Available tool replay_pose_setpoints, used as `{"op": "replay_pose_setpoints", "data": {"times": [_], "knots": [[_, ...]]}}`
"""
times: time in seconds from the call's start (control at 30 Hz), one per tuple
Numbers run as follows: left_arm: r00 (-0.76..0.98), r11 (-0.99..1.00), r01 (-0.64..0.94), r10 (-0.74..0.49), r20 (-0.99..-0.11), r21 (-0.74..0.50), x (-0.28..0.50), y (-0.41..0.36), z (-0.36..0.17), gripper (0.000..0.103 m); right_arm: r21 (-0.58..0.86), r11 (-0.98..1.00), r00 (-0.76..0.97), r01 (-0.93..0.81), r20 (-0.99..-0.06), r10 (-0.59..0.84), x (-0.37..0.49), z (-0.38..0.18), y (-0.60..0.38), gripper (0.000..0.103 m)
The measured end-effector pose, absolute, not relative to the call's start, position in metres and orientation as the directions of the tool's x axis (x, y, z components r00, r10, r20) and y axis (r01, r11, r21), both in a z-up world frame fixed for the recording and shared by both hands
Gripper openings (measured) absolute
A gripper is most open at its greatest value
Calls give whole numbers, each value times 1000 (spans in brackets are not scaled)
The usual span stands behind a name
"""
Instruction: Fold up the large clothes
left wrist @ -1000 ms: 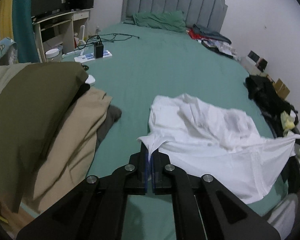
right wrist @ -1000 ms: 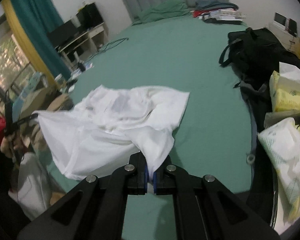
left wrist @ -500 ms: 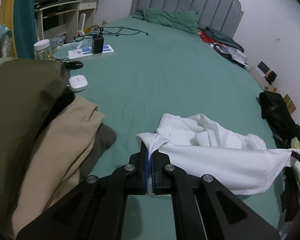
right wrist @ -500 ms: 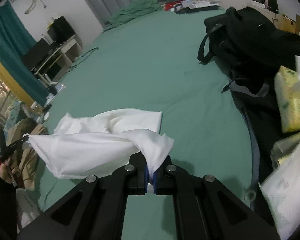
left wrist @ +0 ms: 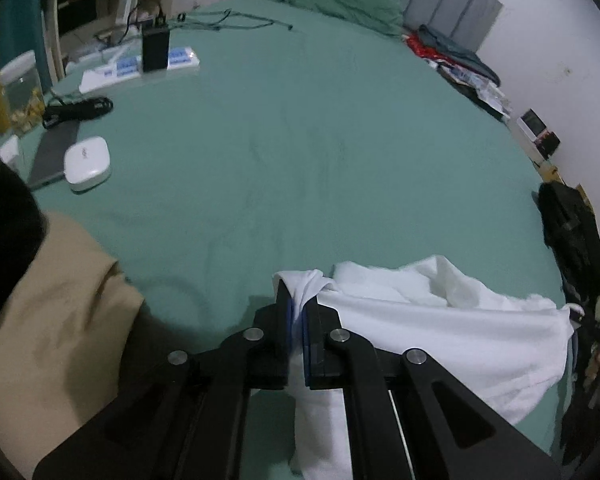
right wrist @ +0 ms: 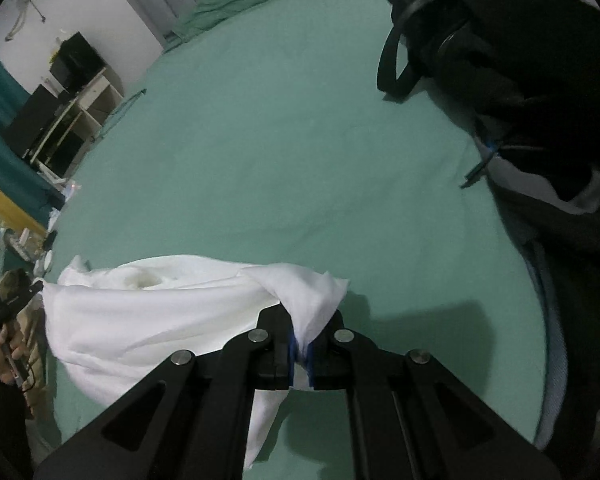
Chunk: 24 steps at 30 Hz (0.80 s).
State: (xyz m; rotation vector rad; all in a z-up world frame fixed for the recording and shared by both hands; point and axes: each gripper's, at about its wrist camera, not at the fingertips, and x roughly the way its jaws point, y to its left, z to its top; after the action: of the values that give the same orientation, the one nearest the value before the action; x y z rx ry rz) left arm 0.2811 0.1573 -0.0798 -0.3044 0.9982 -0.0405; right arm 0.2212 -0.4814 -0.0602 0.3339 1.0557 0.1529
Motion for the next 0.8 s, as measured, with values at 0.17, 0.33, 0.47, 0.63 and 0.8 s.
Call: {"op": "replay_pose_setpoints", "data": {"times": [0.17, 0.33, 0.47, 0.63, 0.8], "knots": [[555, 966, -129, -116, -824, -223, 290, 162, -86, 35, 243, 970, 480, 32, -854, 198, 242, -69, -470, 13], [606, 968, -145, -77, -791, -206, 286, 172, -65, 42, -17, 999, 531, 48, -846, -40, 242, -40, -449, 79], [658, 983, -99, -53, -751, -156, 273, 164, -42, 48, -179, 983, 585, 38, -794, -167, 212, 1, -424, 79], [666, 987, -6, -116, -737, -160, 251, 142, -37, 48, -290, 953, 673, -89, -722, -157, 167, 31, -351, 80], [603, 979, 85, -197, -773, -184, 226, 120, -59, 48, -290, 891, 657, -349, -754, 12, 132, 13, -250, 80]]}}
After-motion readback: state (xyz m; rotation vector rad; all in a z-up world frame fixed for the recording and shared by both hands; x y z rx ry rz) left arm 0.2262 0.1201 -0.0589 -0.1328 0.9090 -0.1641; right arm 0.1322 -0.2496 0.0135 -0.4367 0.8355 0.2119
